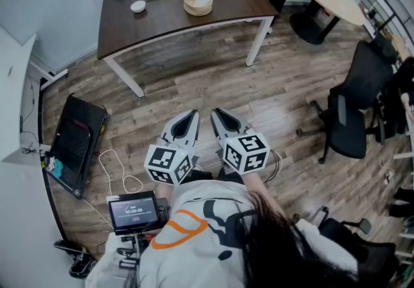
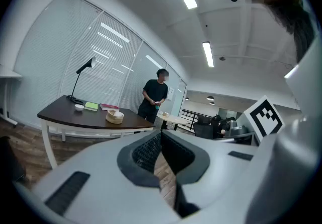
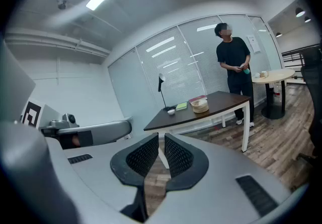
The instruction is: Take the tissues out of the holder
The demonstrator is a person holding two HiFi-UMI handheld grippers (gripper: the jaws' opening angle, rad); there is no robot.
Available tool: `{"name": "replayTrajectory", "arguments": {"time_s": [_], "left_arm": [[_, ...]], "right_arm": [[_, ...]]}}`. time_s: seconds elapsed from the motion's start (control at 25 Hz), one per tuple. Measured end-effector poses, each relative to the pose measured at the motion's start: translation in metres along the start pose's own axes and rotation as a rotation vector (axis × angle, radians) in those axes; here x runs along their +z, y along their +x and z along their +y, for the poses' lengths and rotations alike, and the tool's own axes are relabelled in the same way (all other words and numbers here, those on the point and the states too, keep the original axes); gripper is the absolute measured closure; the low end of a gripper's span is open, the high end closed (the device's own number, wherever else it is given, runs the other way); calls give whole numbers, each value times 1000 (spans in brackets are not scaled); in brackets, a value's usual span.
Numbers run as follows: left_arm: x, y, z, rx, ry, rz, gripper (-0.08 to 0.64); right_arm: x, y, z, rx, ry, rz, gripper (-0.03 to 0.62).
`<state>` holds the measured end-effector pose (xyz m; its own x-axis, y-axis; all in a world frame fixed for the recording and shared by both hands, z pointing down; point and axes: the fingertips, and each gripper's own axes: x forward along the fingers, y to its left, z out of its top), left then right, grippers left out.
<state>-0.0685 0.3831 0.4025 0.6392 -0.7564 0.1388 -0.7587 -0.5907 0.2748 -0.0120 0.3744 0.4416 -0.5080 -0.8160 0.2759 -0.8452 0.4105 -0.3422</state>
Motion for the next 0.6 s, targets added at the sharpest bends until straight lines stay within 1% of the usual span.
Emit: {"name": "replayTrajectory", "arguments": {"time_s": [0.36,0.6], "left_arm": [[-8,-21,23,-2,-19,5,560],[-19,-22,17,-14,-44,-1,559]], "right_arm": [[-14,9,19,-21,10,1,545],[-27,-3,12,-39,42,2,543]]}}
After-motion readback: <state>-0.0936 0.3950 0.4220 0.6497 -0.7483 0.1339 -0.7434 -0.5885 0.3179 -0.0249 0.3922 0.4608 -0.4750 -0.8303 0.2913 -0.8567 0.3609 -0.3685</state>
